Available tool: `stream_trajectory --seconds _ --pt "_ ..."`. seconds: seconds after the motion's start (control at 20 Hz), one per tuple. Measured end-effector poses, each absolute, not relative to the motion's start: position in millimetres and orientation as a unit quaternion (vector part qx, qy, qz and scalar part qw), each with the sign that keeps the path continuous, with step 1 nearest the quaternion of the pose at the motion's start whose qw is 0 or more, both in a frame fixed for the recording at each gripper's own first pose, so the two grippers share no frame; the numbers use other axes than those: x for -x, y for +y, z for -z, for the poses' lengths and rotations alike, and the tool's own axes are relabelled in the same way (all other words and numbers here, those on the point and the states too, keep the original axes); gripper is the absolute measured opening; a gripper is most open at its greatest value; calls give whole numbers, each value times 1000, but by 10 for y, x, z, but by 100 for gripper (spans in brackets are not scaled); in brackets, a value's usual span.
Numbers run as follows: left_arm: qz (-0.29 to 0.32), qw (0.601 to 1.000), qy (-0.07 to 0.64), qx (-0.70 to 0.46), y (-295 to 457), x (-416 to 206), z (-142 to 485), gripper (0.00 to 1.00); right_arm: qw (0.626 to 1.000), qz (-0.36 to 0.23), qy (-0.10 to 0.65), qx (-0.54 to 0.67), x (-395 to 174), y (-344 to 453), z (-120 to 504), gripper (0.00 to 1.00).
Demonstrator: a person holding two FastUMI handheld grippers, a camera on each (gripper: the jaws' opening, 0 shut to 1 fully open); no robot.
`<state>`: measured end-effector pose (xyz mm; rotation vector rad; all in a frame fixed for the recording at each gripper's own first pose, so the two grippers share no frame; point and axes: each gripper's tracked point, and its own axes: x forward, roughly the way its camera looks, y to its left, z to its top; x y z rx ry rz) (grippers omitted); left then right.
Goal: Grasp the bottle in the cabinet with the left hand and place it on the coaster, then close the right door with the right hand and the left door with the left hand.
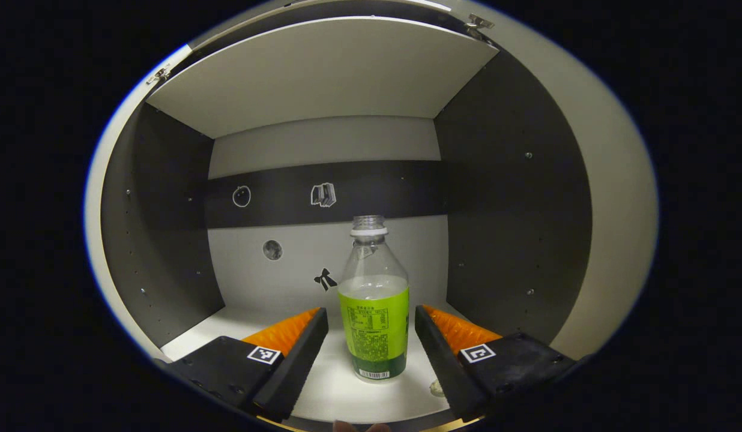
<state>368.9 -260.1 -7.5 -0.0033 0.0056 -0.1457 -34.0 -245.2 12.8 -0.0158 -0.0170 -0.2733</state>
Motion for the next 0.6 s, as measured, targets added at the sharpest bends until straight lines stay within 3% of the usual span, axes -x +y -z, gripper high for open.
stream_trajectory --seconds 0.4,0.45,0.5,0.6 --pt "63 998 -9 -7 -2669 -3946 17 93 988 152 -3 12 317 -2643 -79 98" --pt "65 998 -11 -7 -2684 -3916 4 90 988 153 -3 11 322 -2652 -80 98" --pt "69 998 -8 -6 -2693 -3940 26 80 988 153 -4 9 326 -2652 -82 98" --pt "70 998 -5 -7 -2668 -3925 17 80 988 153 -6 8 338 -2640 -88 98"
